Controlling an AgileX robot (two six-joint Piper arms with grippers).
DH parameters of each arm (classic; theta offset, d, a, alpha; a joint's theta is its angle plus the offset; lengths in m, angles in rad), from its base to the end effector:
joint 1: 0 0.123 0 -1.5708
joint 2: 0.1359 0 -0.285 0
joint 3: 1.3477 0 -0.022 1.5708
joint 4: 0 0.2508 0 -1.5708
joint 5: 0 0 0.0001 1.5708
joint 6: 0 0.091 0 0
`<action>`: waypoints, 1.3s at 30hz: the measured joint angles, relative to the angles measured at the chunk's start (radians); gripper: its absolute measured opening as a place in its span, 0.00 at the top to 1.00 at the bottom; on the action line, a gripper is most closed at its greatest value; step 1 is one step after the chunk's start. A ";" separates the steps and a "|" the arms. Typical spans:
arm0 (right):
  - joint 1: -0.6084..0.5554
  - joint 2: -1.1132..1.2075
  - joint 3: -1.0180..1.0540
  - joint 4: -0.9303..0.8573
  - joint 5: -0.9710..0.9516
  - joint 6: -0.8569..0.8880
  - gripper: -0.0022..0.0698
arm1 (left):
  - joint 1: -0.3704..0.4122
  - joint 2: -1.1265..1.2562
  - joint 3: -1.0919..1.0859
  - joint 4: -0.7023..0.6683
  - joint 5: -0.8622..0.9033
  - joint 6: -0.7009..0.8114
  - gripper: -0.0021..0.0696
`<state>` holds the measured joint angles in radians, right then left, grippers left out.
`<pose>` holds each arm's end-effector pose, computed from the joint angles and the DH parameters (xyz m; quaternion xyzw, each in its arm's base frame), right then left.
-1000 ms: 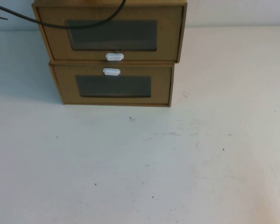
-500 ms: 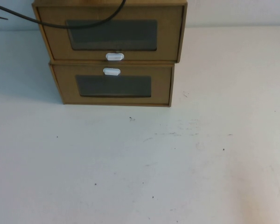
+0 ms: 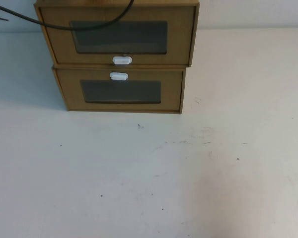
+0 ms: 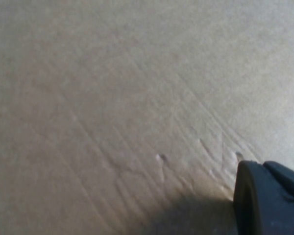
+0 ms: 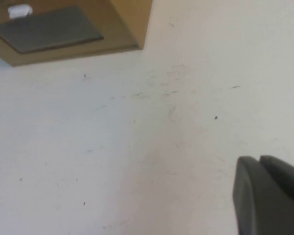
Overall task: Open the shoe box
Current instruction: 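Pull the top drawer of the cardboard box fully open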
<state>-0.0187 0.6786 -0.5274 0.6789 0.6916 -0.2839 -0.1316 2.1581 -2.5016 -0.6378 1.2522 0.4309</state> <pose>0.1238 0.0342 0.2866 0.0355 0.8781 0.2369 0.4142 0.4514 -0.1117 0.4101 0.2622 0.8441 -0.2577 0.3903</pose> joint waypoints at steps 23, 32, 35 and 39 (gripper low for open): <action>0.708 0.799 -0.702 -0.519 0.031 0.127 0.99 | 0.000 0.000 -0.002 0.000 0.000 -0.009 0.98; 0.949 0.982 -0.800 -1.170 0.022 0.419 0.99 | 0.000 0.000 -0.002 0.000 0.000 -0.016 0.98; 1.008 1.032 -0.802 -1.455 0.014 0.547 0.99 | 0.000 0.000 -0.002 0.001 0.000 -0.016 0.98; 1.032 1.095 -0.804 -1.810 -0.020 0.729 0.99 | 0.000 0.000 -0.002 0.001 0.000 -0.021 0.98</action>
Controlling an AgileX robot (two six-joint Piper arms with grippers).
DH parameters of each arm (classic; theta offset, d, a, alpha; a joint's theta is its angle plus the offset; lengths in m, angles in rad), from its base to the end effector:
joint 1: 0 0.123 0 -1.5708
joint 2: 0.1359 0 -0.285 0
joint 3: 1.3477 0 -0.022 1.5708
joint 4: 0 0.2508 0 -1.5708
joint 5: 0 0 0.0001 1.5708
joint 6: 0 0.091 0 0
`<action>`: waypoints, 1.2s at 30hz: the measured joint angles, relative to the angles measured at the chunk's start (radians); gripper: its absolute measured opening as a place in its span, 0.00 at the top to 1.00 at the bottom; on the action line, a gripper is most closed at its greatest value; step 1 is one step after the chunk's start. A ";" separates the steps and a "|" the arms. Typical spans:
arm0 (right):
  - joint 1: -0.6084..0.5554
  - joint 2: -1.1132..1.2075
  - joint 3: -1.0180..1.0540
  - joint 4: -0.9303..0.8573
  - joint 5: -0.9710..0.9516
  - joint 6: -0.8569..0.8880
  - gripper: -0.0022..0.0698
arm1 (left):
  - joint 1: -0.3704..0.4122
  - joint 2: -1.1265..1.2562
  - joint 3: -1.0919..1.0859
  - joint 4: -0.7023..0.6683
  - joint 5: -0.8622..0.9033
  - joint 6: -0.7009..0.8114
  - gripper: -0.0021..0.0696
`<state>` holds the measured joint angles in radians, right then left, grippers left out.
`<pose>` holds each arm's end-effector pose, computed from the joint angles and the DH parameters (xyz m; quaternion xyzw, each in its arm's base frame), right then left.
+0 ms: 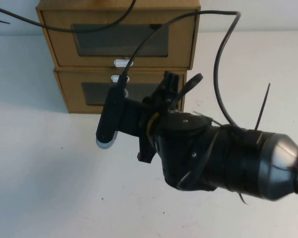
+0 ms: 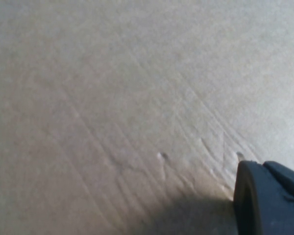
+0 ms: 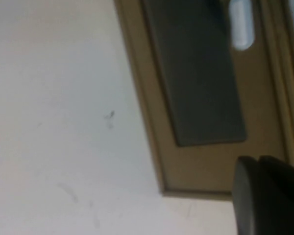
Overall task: Open the shoe box
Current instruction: 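Pull the top drawer of the cardboard box fully open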
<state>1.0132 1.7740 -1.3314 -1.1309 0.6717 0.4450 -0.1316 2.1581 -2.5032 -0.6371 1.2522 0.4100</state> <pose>0.2530 0.3088 0.2777 -0.5298 0.6926 -0.1725 0.4581 0.4513 -0.1116 0.4105 0.2535 0.8466 -0.2613 0.3883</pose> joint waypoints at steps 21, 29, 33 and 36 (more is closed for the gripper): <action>-0.005 0.183 -0.130 -0.515 0.023 0.185 0.46 | 0.000 0.000 -0.001 0.002 0.000 -0.060 0.98; -0.066 0.226 -0.225 -0.517 0.017 0.187 0.45 | 0.000 0.000 -0.001 0.002 0.000 -0.092 0.98; -0.077 0.230 -0.236 -0.517 -0.030 0.187 0.45 | 0.000 0.000 -0.001 0.004 0.000 -0.143 0.98; -0.082 0.237 -0.241 -0.517 -0.062 0.187 0.45 | 0.000 0.000 -0.001 0.005 0.000 -0.174 0.98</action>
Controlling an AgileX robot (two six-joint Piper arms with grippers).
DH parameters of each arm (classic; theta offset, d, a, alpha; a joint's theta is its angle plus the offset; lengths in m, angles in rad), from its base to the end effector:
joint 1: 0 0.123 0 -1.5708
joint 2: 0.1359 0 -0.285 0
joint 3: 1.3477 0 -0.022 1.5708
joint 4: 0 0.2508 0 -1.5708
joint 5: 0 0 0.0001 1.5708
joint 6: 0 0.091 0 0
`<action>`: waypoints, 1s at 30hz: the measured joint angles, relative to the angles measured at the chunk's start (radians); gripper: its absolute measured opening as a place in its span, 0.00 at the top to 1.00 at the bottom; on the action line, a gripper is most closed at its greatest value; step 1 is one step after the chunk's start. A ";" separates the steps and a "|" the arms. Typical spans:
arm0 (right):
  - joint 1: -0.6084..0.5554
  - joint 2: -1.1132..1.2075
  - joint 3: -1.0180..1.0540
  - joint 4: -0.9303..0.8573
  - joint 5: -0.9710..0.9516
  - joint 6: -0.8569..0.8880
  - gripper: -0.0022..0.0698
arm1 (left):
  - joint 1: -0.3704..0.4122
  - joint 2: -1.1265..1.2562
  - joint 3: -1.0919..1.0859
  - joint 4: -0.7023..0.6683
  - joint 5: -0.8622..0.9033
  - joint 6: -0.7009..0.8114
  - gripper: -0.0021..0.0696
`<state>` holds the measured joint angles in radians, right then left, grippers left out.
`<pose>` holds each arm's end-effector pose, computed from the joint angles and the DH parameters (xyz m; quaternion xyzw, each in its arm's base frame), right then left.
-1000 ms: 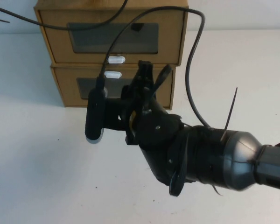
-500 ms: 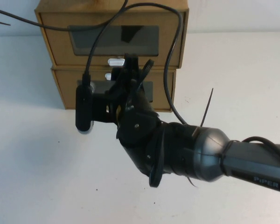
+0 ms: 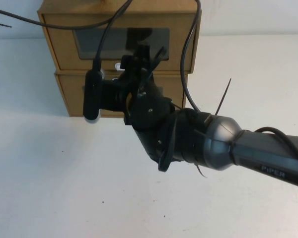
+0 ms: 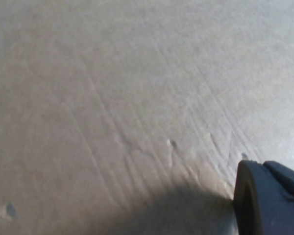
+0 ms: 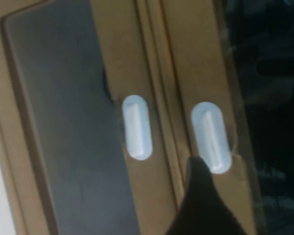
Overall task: Open the shoe box
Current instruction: 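Pull the top drawer of the cardboard box fully open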
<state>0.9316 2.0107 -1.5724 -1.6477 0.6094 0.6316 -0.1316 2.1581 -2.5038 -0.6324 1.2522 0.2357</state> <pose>0.3219 0.3459 0.2746 -0.5395 0.5738 -0.2689 0.5544 0.4514 -0.1113 0.4105 0.1789 0.8660 -0.2919 0.3645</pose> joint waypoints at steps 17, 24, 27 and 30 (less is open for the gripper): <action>-0.050 0.064 -0.004 -0.004 -0.083 0.002 0.50 | 0.000 0.000 0.000 -0.007 0.000 -0.024 0.98; -0.052 0.064 -0.063 -0.007 -0.096 0.002 0.50 | 0.000 0.000 0.000 -0.011 0.000 -0.024 0.98; -0.056 0.064 -0.078 -0.009 -0.133 0.003 0.50 | 0.000 0.000 0.000 -0.012 0.000 -0.024 0.98; -0.060 0.066 -0.080 -0.009 -0.157 0.003 0.50 | 0.000 0.000 0.000 -0.012 0.000 -0.024 0.98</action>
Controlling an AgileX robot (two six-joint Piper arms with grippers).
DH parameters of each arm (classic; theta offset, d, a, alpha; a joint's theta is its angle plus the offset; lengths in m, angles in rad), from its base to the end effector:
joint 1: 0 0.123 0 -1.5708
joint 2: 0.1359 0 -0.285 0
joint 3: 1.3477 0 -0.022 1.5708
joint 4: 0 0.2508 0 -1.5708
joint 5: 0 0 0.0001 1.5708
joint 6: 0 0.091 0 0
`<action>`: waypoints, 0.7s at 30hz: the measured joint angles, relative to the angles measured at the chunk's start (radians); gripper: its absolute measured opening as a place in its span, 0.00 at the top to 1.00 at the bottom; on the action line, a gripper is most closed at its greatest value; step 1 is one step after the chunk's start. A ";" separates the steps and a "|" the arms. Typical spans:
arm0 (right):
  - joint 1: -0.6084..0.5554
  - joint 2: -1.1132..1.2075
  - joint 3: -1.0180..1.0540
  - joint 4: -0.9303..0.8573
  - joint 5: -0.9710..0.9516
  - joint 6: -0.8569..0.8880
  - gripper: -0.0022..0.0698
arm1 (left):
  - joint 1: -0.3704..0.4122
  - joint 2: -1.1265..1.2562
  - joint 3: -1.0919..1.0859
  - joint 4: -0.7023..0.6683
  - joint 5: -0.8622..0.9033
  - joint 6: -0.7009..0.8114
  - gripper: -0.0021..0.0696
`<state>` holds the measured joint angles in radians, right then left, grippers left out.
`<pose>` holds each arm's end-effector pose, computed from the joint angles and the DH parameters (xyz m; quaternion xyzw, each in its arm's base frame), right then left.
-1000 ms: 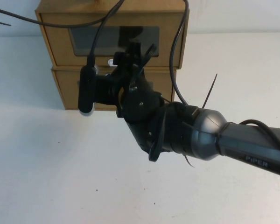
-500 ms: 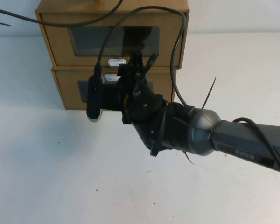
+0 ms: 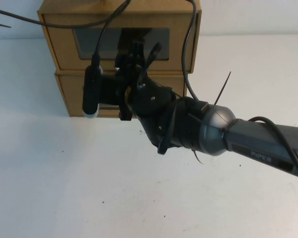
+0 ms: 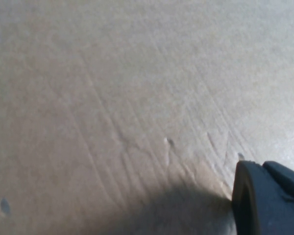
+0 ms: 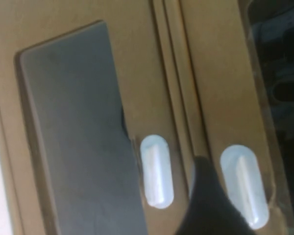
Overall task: Open the shoe box
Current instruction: 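Pull the top drawer of the cardboard box fully open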
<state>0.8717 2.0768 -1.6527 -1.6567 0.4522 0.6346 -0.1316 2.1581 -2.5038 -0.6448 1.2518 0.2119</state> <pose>0.3476 0.3518 0.2653 -0.5606 0.5627 -0.2252 0.5642 0.4510 -0.1121 0.4111 0.1685 0.8662 -0.3021 0.3607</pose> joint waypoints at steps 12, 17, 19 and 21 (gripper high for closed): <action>-0.034 0.037 -0.036 0.000 -0.013 0.013 0.50 | 0.000 0.000 0.000 0.000 0.000 0.006 0.98; -0.036 0.058 -0.068 0.002 -0.017 0.019 0.55 | 0.000 0.000 0.000 0.000 0.000 0.015 0.98; -0.036 0.062 -0.073 0.000 -0.013 0.019 0.59 | 0.000 0.000 0.000 0.000 0.000 0.015 0.98; -0.038 0.062 -0.075 0.000 -0.008 0.019 0.61 | 0.000 0.000 0.000 0.000 0.000 0.019 0.98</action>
<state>0.8338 2.1386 -1.7281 -1.6565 0.4440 0.6534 -0.1316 2.1581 -2.5038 -0.6448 1.2518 0.2310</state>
